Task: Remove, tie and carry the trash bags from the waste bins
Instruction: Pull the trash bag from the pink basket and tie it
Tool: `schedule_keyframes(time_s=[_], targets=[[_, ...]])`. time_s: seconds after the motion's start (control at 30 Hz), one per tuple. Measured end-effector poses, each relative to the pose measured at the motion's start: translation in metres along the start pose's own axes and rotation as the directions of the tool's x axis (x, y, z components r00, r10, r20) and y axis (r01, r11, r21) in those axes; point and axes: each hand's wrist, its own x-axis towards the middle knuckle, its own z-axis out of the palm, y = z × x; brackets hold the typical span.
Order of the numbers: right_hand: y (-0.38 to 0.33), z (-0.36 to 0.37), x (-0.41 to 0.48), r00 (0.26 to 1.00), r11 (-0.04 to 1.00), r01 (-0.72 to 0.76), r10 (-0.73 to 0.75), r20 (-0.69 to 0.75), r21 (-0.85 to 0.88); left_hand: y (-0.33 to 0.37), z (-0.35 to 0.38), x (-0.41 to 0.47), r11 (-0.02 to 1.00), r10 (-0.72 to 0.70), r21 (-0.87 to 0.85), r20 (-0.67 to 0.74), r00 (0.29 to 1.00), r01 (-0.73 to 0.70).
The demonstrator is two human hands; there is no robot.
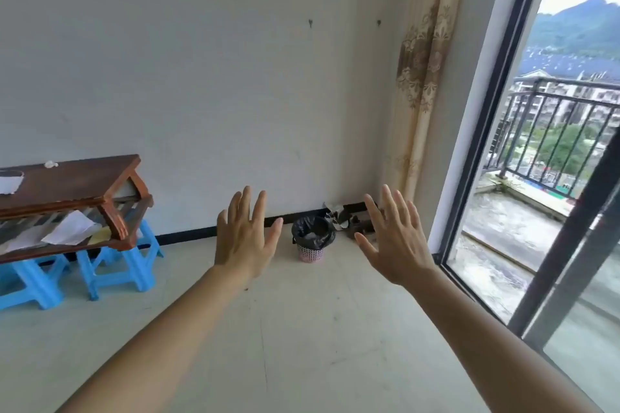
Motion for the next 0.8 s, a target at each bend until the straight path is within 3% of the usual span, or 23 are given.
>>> schedule_keyframes(time_s=[0.1,0.2,0.37,0.5,0.8], targets=[[0.038,0.047,0.047,0.996,0.996,-0.091,0.090,0.022,0.024,0.016,0.043,0.066,1.000,-0.025,0.005,0.044,0.999,0.025],[0.077,0.083,0.110,0.995,0.997,-0.072,0.069,0.066,0.041,0.033,0.078,0.141,1.000,-0.018,0.013,0.060,0.998,0.017],[0.135,0.115,0.243,0.996,0.994,-0.088,0.087,0.014,0.069,0.043,0.106,0.257,1.000,0.012,0.029,0.021,1.000,-0.012],[0.142,0.174,0.313,0.995,0.990,-0.083,0.077,0.057,0.113,0.015,0.145,0.325,0.998,0.022,0.063,0.001,1.000,-0.022],[0.145,0.366,0.460,0.968,0.999,-0.040,0.035,0.250,0.017,-0.068,0.310,0.497,0.998,-0.064,-0.008,0.124,0.990,0.065]])
